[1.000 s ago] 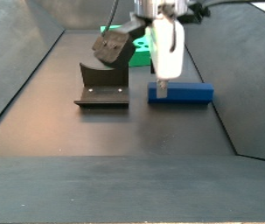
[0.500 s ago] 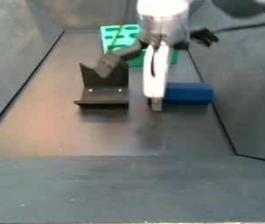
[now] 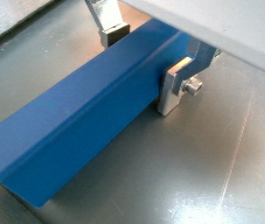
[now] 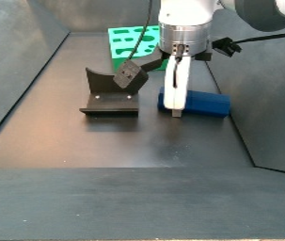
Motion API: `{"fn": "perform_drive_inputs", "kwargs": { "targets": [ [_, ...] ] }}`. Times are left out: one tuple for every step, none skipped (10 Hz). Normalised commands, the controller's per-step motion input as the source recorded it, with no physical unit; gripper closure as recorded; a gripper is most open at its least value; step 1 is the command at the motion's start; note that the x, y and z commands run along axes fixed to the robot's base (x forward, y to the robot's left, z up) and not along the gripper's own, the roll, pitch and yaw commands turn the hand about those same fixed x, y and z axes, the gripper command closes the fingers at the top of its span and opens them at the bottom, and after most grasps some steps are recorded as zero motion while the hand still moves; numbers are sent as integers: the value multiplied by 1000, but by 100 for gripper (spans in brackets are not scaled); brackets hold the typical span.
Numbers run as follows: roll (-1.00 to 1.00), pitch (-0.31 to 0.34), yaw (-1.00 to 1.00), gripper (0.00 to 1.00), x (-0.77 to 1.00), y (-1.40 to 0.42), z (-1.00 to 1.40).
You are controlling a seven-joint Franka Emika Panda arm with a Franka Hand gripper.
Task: Pick up the hexagon object. Move up. Place the hexagon object on the fixture. Regrasp the hexagon object. Move to above the board. Insert the hexagon object.
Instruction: Pick up the hexagon object.
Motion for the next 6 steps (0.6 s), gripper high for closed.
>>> {"fn": "perform_drive_inputs", "kwargs": {
  "targets": [
    [0, 0, 0, 100, 0, 0, 0],
    [0, 0, 0, 100, 0, 0, 0],
    [0, 0, 0, 100, 0, 0, 0],
    [0, 0, 0, 100, 0, 0, 0],
    [0, 0, 0, 100, 0, 0, 0],
    [0, 0, 0, 100, 0, 0, 0]
  ]
}}
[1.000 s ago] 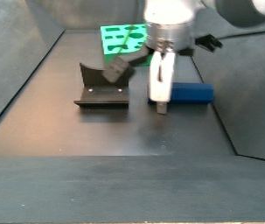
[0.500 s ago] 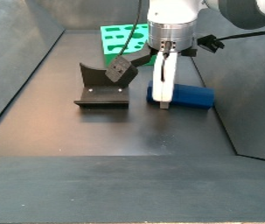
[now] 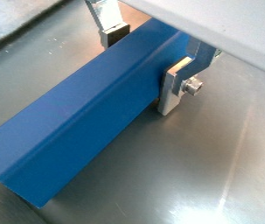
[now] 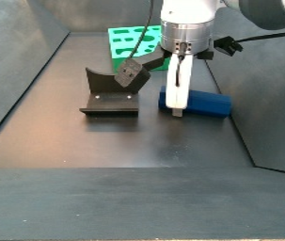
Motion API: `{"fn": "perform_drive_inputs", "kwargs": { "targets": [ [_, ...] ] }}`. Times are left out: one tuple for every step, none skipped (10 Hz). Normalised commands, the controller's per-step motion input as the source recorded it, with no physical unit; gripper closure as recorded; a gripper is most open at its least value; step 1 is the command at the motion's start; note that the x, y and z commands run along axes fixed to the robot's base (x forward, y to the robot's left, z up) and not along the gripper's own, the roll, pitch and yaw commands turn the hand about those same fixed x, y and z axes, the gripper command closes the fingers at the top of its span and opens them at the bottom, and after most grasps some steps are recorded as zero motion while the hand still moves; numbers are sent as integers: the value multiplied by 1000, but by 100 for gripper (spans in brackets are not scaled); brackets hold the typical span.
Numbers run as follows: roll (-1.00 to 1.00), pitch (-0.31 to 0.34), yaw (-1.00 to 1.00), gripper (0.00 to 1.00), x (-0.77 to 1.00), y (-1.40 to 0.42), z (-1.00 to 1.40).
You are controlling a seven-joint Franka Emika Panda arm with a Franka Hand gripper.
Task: Pick up the hexagon object. Move up. Place the hexagon object on the fixture. Regrasp the hexagon object. Move to above the board. Insert the hexagon object.
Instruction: Pick up the hexagon object, then move up, then place the hexagon object on the fixture.
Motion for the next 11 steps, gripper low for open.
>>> {"fn": "perform_drive_inputs", "kwargs": {
  "targets": [
    [0, 0, 0, 100, 0, 0, 0],
    [0, 0, 0, 100, 0, 0, 0],
    [0, 0, 0, 100, 0, 0, 0],
    [0, 0, 0, 100, 0, 0, 0],
    [0, 0, 0, 100, 0, 0, 833],
    [-14, 14, -6, 100, -26, -73, 813],
    [-12, 34, -4, 100, -51, -64, 719],
    [-2, 43, 0, 100, -32, -34, 556],
    [5, 52, -2, 100, -19, -20, 413],
    [13, 56, -5, 100, -15, -11, 263],
    [0, 0, 0, 100, 0, 0, 1000]
  ]
}}
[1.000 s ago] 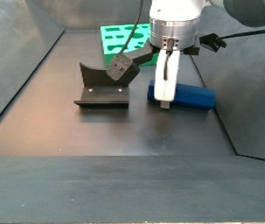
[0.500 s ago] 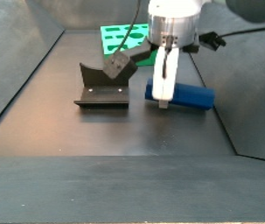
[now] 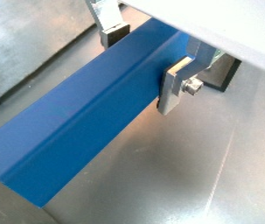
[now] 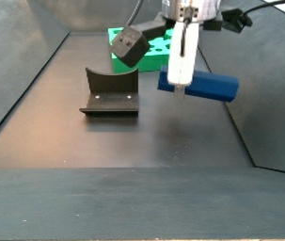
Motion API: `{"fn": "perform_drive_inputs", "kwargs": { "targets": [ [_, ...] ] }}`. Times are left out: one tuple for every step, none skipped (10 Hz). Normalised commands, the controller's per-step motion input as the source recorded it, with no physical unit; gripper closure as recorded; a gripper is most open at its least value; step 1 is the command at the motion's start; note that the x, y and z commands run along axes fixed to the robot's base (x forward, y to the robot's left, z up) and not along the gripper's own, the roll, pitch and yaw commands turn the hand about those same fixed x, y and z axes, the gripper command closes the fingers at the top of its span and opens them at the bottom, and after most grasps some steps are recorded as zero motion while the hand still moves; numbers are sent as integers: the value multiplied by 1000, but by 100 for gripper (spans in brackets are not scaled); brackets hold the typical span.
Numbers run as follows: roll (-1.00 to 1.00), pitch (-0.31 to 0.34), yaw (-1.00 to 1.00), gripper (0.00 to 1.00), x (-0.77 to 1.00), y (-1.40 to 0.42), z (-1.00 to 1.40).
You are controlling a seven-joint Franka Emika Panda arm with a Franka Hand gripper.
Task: Pick up the hexagon object. Move up. Place the hexagon object on the fixture. Regrasp the hexagon object. Move to above the board. Insert the hexagon object.
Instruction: Place the hexagon object on the fixture.
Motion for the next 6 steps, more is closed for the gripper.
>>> {"fn": "perform_drive_inputs", "kwargs": {
  "targets": [
    [3, 9, -2, 100, -6, 0, 1000],
    [5, 15, -4, 100, -11, 0, 1000],
    [13, 23, -8, 100, -19, 2, 1000],
    [22, 32, -12, 100, -23, 5, 1000],
    [27, 39, -14, 100, -27, 7, 1000],
    [34, 43, -16, 100, -30, 9, 1000]
  ]
}}
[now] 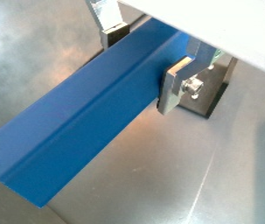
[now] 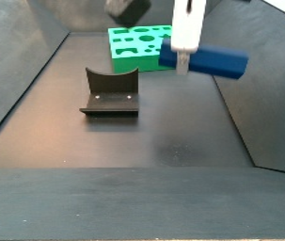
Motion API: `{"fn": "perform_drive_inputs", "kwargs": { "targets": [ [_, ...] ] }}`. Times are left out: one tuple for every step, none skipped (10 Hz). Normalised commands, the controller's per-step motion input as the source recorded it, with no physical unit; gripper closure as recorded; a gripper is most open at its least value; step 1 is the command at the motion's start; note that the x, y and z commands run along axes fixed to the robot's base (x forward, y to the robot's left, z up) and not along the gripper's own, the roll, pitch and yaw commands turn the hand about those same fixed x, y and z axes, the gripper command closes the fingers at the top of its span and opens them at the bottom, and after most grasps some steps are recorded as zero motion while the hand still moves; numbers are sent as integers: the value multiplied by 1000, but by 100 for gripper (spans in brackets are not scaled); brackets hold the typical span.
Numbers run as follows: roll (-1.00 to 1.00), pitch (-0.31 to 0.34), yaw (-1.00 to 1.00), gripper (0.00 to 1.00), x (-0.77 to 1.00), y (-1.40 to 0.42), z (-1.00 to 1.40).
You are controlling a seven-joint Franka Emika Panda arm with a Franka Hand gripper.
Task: Pick up the hexagon object. Move up. Place the hexagon object on the fixture. Regrasp the hexagon object. Move to above the board. Insert the hexagon object.
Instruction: Place the hexagon object on the fixture.
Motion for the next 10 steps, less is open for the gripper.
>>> {"fn": "perform_drive_inputs", "kwargs": {
  "targets": [
    [39, 49, -16, 100, -28, 11, 911],
    [44, 60, -16, 100, -21, 13, 697],
    [49, 69, -16, 100, -12, 14, 537],
    [51, 81, -14, 100, -4, 16, 379],
    [51, 89, -9, 100, 3, 15, 220],
    [-19, -6, 1000, 100, 1000, 56, -256],
    [-19, -5, 1000, 100, 1000, 54, -276],
    [-21, -4, 1000, 100, 1000, 49, -249],
    [-23, -3, 1000, 100, 1000, 42, -208],
    [-25, -2, 1000, 100, 1000, 33, -178]
  ]
}}
